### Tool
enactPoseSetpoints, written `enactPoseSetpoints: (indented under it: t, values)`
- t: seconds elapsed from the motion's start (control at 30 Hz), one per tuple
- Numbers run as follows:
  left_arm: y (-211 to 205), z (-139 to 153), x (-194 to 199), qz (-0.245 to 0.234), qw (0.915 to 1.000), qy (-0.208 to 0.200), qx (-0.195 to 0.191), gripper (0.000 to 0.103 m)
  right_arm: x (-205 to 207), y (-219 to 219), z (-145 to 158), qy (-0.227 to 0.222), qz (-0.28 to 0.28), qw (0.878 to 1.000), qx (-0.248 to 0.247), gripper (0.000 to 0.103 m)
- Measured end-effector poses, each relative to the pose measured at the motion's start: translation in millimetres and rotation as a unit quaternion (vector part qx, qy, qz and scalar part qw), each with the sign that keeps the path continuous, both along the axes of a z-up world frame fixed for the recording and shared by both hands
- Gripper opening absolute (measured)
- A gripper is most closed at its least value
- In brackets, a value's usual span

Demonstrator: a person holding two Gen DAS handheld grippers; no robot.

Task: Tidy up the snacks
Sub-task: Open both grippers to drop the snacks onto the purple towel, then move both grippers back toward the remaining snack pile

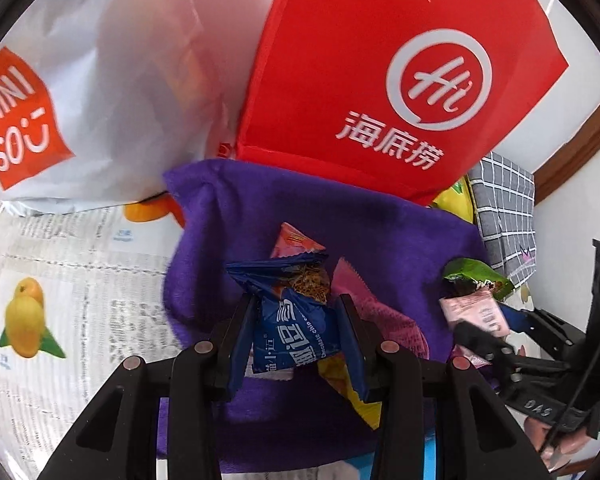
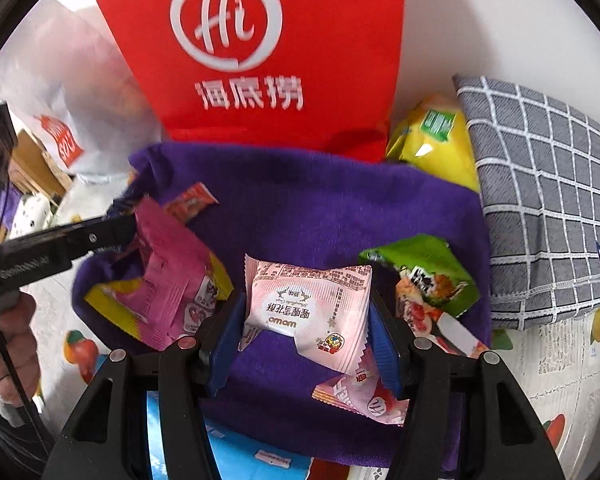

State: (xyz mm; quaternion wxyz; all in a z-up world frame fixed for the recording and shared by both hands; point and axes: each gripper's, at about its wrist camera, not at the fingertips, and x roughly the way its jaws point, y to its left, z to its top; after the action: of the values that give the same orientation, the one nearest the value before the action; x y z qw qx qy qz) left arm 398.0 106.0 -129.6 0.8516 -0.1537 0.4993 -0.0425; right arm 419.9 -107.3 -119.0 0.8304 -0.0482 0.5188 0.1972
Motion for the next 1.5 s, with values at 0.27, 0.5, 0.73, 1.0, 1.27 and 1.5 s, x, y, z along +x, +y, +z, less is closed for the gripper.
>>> enactPoseSetpoints:
  t: [0.27, 0.5, 0.73, 1.0, 1.27, 1.5]
  values:
    - [-13.1, -8.1, 4.3, -0.012, 0.9999, 0.008, -0.001, 0.038, 4.8, -5.0, -8.5, 0.011, -0.010, 1.000, -0.001, 0.059]
    - [-20.6, -7.7, 6.1, -0.021, 0.9997, 0.009, 0.001, 0.039, 6.6, -2.2, -13.4, 0.009, -0.001, 1.000, -0.011, 0.065]
    - [-20.3, -1.0, -1.4, -0.023, 0.9997, 0.006, -0.011, 0.059, 3.0, 3.2, -7.7, 0.017, 0.009, 1.000, -0.002, 0.072]
    - [-17.1, 22.9, -30.7, -0.023, 0.9995, -0.012, -0.016, 0.062, -19.8, -10.6, 43.6, -0.043, -0.017, 0.998, 0.034, 0.076]
    - [-16.6, 52.1, -96.4, -0.031, 0.9987, -0.038, 0.012, 0.062, -68.9, -21.1, 90.0, -0.152, -0.045, 0.986, 0.049, 0.076]
    - [-19.4, 60.6, -148.3, -0.036, 0.9977, -0.053, 0.024, 0.062, -134.7, -34.4, 93.5, -0.148, -0.037, 0.986, 0.060, 0.076]
